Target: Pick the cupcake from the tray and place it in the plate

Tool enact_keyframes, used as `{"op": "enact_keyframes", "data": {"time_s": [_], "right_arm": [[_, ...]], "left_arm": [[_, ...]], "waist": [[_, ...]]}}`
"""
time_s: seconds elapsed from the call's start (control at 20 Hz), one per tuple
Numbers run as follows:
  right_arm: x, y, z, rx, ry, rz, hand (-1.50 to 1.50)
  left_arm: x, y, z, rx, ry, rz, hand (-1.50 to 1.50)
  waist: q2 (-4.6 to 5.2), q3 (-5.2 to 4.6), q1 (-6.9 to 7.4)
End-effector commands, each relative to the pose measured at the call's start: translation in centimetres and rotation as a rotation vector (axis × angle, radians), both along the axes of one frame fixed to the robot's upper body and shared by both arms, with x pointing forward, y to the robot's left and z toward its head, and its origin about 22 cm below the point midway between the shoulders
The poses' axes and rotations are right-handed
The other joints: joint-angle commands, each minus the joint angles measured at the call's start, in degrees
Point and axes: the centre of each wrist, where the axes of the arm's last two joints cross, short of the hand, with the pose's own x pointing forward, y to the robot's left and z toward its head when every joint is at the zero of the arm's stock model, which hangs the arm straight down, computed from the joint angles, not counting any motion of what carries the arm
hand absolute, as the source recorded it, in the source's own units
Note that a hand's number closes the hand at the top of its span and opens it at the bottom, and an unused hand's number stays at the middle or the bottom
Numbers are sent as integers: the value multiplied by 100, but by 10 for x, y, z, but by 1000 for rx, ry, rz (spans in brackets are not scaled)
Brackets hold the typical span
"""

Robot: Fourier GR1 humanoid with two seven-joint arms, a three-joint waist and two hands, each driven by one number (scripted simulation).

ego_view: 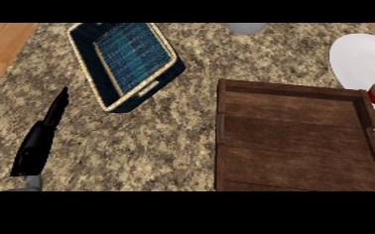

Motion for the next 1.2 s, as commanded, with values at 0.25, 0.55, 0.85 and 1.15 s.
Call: {"op": "enact_keyframes", "data": {"time_s": [0.25,0.55,0.85,1.15], "right_arm": [[-46,-47,17,300,-111,-92,-150],[-73,-67,20,318,-189,-72,-150],[-87,-77,18,274,-191,-88,-150],[-93,-83,28,277,-192,-117,-150]], "left_arm": [[-3,9,2,-5,-4,13,0],[-1,5,5,-15,-22,27,0],[-6,5,3,1,-13,17,0],[-3,-8,-3,-19,-17,1,0]], "waist": [[38,31,-48],[62,61,-93],[79,80,-38],[130,85,-8]]}}
